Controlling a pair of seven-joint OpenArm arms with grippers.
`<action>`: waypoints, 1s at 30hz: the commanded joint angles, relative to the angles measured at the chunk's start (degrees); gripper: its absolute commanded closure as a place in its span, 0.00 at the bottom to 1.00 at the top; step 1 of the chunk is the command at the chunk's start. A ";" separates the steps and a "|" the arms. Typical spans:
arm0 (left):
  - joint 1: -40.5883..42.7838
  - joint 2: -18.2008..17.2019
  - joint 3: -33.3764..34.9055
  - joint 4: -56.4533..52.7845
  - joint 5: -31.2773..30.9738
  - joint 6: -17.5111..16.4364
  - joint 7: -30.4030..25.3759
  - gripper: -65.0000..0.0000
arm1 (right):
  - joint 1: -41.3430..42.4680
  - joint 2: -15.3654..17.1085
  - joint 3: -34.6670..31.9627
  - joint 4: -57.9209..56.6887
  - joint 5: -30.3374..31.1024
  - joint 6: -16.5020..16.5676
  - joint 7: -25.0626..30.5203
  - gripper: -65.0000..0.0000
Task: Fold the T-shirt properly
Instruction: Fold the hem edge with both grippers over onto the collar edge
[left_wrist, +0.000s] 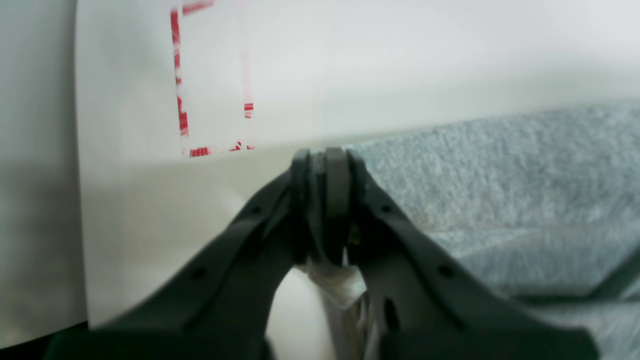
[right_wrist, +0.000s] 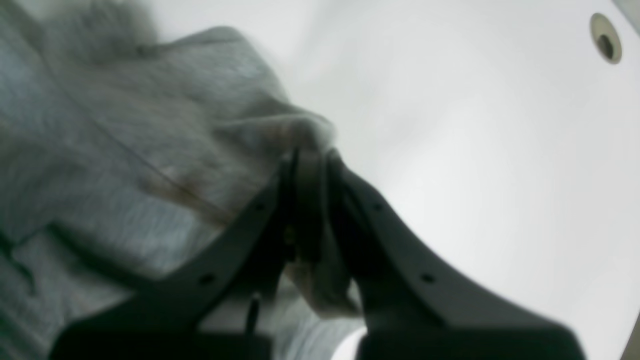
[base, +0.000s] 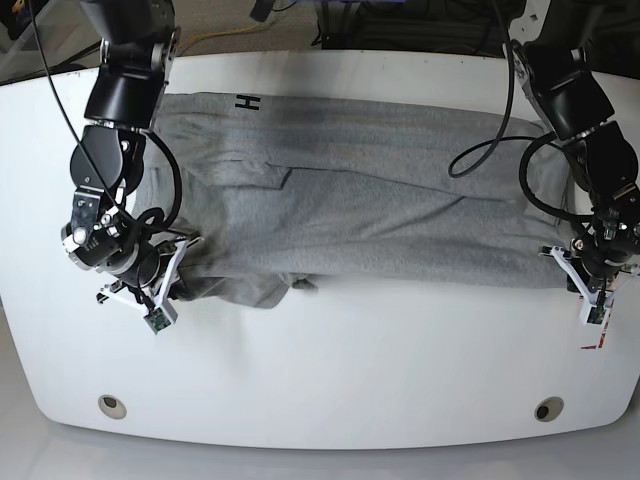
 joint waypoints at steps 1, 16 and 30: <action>0.62 -1.01 -0.31 2.77 0.62 -0.71 -0.64 1.00 | -0.97 0.31 2.30 6.56 0.36 -0.27 -0.96 1.00; 18.91 -1.19 -0.49 15.78 0.79 -3.70 -0.64 1.00 | -22.33 -5.67 14.35 21.76 5.19 -0.27 -8.08 1.00; 27.35 -2.51 -1.28 16.05 0.79 -4.97 -0.82 1.00 | -29.45 -6.28 17.60 19.48 9.59 -0.27 -7.90 0.69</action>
